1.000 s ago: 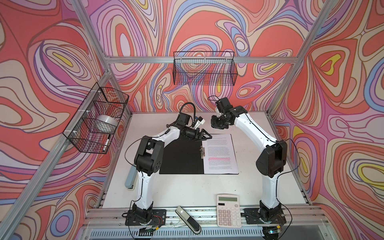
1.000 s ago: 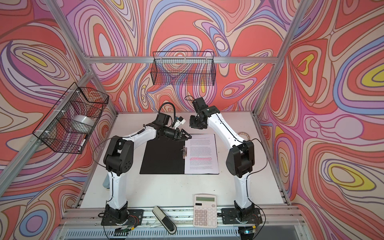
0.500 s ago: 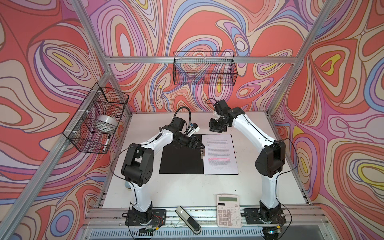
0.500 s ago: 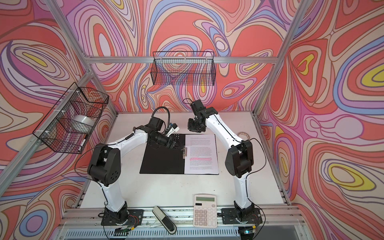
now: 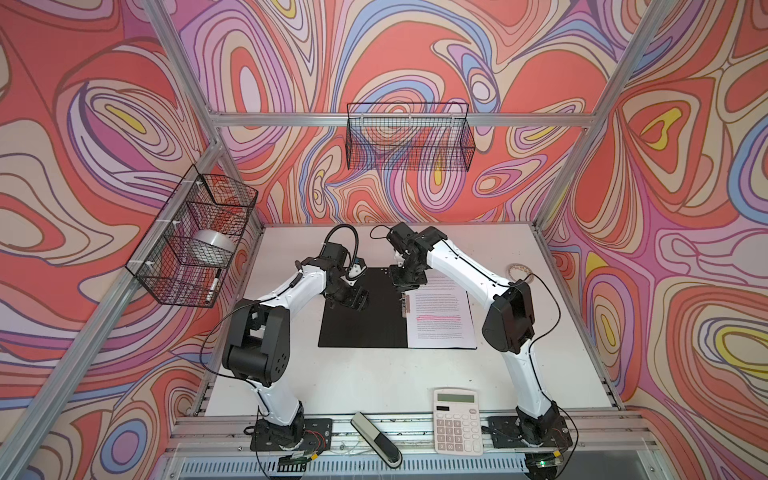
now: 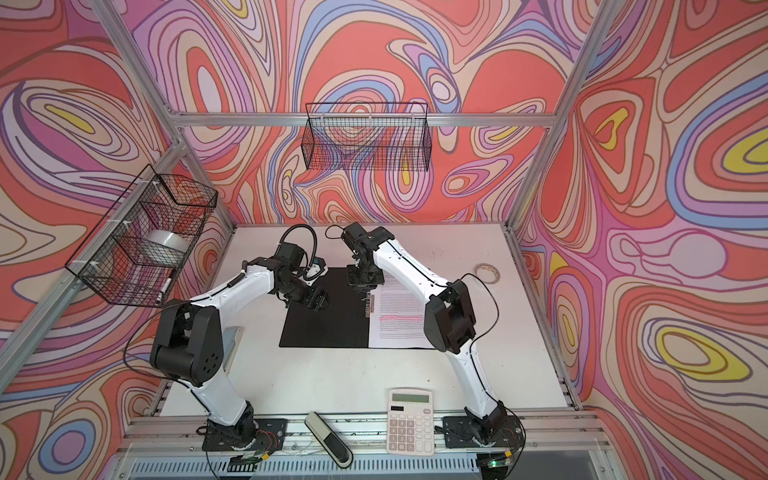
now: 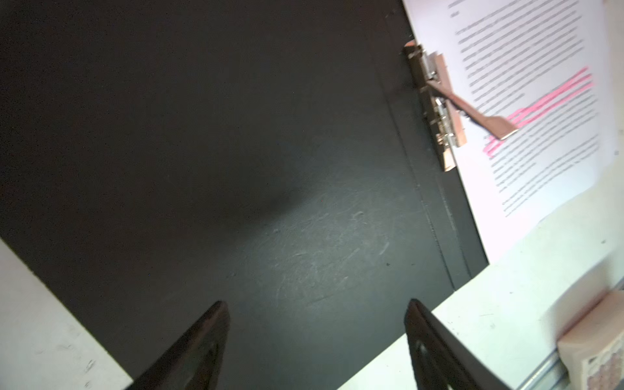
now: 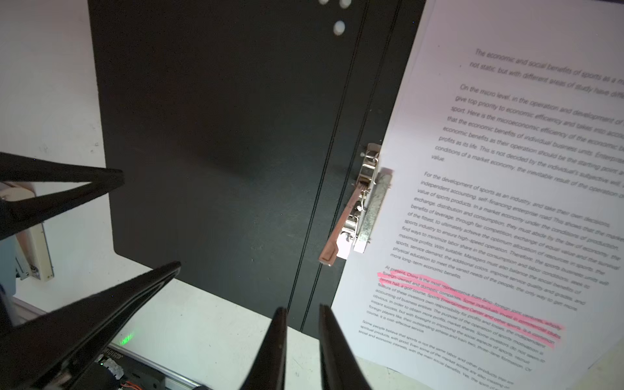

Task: Put the files into the folder

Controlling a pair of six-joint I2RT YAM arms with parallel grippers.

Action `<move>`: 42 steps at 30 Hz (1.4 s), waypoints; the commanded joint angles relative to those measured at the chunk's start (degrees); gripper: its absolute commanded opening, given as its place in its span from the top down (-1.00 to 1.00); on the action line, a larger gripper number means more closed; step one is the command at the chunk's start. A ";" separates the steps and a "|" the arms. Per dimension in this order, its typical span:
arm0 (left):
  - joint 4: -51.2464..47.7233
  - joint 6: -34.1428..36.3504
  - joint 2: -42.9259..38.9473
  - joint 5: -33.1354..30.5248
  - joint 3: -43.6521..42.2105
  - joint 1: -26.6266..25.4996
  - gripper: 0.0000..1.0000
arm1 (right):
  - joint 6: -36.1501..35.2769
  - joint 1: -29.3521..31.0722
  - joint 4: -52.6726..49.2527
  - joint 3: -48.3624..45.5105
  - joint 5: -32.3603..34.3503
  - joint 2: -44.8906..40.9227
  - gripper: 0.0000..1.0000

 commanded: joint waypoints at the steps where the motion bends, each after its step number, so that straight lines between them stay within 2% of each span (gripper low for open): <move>1: -2.52 3.68 2.58 -3.28 0.18 0.16 -0.64 | -0.99 0.50 -3.62 2.18 1.35 2.12 0.63; 4: -2.62 4.65 3.03 -1.10 0.13 0.16 -0.58 | -1.93 0.58 -3.95 2.07 1.77 3.15 0.63; 13: -2.31 4.88 5.23 -3.78 1.50 0.15 -0.44 | -3.29 0.67 -4.81 3.81 1.70 6.09 0.65; 19: -2.75 4.68 6.43 -5.68 2.36 0.15 -0.41 | -3.83 0.67 -5.10 3.38 2.51 7.33 0.65; 32: -3.79 4.24 8.22 -5.01 3.42 0.15 -0.32 | -5.23 0.66 -6.25 3.64 3.12 8.10 0.66; 42: -4.97 4.12 5.73 -4.36 2.98 0.17 -0.30 | -3.88 0.67 -6.12 8.61 3.11 6.44 0.65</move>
